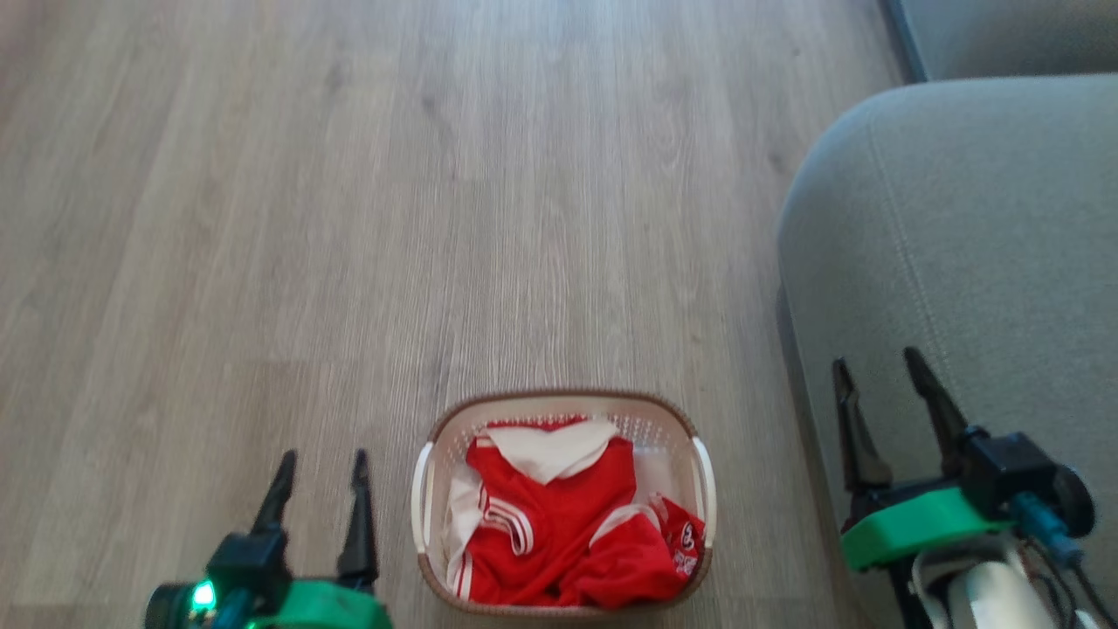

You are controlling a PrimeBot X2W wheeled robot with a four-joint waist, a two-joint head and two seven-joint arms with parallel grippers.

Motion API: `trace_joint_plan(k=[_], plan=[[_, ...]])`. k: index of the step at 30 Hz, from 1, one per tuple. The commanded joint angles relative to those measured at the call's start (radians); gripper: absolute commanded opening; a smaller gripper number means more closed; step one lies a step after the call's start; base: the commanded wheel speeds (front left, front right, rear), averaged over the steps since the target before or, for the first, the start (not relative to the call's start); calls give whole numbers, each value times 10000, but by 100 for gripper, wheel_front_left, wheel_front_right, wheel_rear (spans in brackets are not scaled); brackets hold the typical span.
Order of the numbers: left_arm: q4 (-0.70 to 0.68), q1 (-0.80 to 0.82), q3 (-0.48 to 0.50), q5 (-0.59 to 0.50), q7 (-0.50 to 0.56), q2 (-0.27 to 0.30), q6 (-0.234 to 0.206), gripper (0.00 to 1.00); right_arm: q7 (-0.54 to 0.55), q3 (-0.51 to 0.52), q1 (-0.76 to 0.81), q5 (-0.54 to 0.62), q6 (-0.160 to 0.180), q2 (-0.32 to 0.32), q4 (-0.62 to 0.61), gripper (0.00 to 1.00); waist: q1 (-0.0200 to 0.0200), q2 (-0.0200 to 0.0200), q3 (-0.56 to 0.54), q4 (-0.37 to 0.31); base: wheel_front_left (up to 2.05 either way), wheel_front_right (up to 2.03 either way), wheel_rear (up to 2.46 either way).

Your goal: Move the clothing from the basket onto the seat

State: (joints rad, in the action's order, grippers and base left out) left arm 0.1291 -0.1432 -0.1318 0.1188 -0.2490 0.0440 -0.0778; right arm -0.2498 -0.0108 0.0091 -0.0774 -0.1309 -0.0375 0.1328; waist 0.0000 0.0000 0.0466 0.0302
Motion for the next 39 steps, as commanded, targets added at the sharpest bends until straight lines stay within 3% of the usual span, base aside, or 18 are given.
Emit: trace_joint_plan(k=[1, 7, 11, 23, 39], plan=[[-214, 753, 70, -178, -128, 63, 129, 100, -120, -47, -567, 101, 2, -127, -471, 100, 0, 0, 466, 56, 0, 0, 0], [354, 2041, -637, -716, -128, 63, 525, 100, -120, 479, -1267, 427, 2, -127, -1001, 100, 0, 0, 1854, 161, 0, 0, 0], [1229, 3513, -1781, -815, -128, 63, 782, 100, -120, 1273, -1884, 750, 2, -127, -1596, 100, 0, 0, 3277, 485, 0, 0, 0], [3970, 6323, -4439, -163, -128, 62, 702, 100, -120, 2152, -3252, 1441, 2, -127, -3014, 100, 0, 0, 5830, 560, 0, 0, 0], [7580, 9480, -6958, 541, -128, 62, 467, 100, -120, 1600, -4323, 1143, 2, -127, -4335, 100, 0, 0, 8206, -442, 0, 0, 0]])
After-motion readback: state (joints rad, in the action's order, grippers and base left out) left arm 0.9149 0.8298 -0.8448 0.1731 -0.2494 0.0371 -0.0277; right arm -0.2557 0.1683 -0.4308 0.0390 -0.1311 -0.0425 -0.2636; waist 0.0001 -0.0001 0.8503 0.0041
